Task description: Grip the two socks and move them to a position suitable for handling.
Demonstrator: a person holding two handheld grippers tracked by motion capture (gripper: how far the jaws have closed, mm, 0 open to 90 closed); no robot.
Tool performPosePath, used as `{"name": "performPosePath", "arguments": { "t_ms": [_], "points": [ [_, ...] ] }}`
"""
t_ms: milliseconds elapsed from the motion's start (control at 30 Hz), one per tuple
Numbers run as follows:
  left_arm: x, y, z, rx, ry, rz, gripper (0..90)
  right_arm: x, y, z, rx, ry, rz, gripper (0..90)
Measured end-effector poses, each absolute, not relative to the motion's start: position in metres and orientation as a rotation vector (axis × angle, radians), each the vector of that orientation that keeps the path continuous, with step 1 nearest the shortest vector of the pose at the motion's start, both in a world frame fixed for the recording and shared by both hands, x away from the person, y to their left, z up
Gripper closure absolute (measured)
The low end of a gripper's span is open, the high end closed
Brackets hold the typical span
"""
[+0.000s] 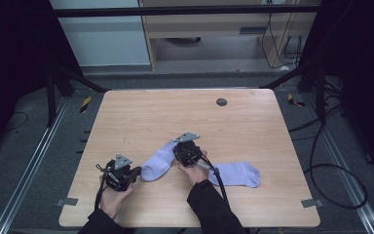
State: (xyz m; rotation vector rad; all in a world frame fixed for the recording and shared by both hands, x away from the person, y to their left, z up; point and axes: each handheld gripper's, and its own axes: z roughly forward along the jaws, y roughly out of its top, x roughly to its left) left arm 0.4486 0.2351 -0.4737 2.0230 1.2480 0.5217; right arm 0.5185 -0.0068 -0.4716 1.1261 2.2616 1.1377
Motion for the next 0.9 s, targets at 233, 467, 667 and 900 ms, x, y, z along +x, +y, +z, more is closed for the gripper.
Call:
{"name": "performPosePath", "arguments": {
  "t_ms": [233,467,667,900],
  "points": [
    [0.456,0.242,-0.475,2.043,1.277,0.574,89.2,0.487,-0.016,-0.475,1.119,2.295,1.143,87.1],
    [0.461,0.238,-0.478,2.08,1.271,0.603,89.1,0.46,-0.021,-0.483,1.159,2.321,1.183,86.6],
    [0.462,0.237,-0.481,2.105,1.266,0.609,88.7,0.454,-0.021,-0.493,1.18,2.362,1.155,84.6],
    [0.459,0.245,-0.477,2.049,1.274,0.633,77.8,0.452,-0.026,-0.488,1.164,2.34,1.184,73.1]
  ]
}}
